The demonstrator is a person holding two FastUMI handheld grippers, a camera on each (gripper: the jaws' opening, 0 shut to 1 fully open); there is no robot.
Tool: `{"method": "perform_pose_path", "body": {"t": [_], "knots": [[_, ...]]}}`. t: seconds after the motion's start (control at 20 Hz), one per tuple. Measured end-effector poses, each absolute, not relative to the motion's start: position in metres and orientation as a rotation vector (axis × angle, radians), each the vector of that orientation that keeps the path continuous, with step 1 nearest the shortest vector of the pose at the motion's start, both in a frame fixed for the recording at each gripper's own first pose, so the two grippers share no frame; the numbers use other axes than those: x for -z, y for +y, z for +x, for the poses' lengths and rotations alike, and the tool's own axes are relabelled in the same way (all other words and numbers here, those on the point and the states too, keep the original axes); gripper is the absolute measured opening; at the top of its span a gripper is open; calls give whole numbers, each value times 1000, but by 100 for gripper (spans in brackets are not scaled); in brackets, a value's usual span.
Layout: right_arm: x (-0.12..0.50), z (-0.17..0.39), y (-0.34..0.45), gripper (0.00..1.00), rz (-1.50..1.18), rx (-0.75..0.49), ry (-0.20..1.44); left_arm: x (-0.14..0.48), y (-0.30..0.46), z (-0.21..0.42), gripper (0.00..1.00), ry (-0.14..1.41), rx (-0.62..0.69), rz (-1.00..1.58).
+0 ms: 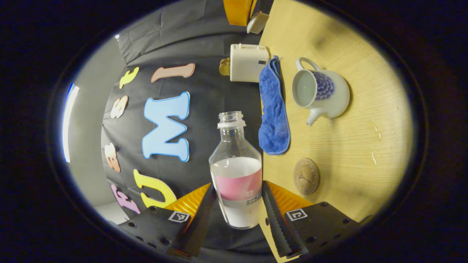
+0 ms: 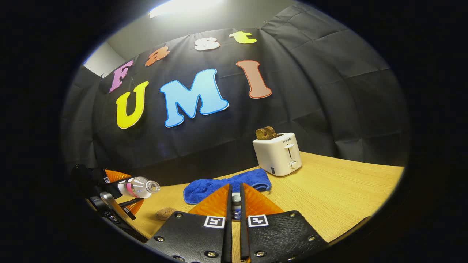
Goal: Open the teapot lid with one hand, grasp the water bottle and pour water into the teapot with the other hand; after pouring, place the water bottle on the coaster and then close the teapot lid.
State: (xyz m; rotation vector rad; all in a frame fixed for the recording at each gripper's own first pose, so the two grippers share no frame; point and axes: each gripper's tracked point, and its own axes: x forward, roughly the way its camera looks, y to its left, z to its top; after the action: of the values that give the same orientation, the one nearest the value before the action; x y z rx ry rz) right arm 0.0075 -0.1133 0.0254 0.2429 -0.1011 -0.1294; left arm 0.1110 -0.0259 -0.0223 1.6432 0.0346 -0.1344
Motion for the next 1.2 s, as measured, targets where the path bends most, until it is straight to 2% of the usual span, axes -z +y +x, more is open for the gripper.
{"method": "perform_pose_path", "body": {"t": [0.5,1.2], "knots": [[-22,7,-116,8,241,141,-94,15,-35,115,87,-18,149,1831],[-22,6,-116,8,244,142,-98,9,-52,116,88,-83,175,1964]]}}
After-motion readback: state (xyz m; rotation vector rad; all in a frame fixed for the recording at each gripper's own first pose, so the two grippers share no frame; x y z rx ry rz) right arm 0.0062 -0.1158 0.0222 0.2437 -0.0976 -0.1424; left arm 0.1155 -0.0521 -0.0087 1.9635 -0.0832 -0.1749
